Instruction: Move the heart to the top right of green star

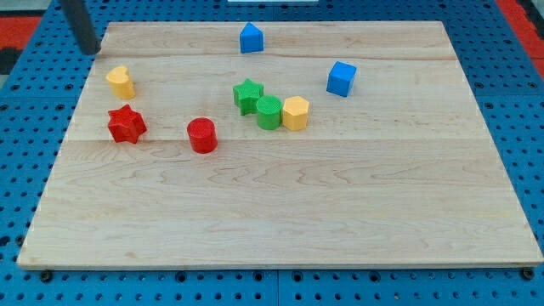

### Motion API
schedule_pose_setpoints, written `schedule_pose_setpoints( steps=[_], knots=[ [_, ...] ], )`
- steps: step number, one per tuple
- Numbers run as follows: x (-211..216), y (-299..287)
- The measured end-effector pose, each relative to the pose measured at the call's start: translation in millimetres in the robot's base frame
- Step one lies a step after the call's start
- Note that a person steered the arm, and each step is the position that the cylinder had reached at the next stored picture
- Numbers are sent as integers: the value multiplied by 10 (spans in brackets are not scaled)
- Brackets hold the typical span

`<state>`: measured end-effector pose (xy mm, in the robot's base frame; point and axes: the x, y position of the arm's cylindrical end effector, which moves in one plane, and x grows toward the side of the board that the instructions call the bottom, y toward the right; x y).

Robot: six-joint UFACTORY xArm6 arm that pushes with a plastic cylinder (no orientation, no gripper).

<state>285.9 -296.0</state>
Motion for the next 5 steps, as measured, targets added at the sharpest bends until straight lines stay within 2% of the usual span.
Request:
schedule_pose_setpoints(
  steps=[1,2,3,4,5],
  knots=[
    [403,137],
    [890,1304],
    [1089,1962],
    [846,1721],
    [816,1590]
  ],
)
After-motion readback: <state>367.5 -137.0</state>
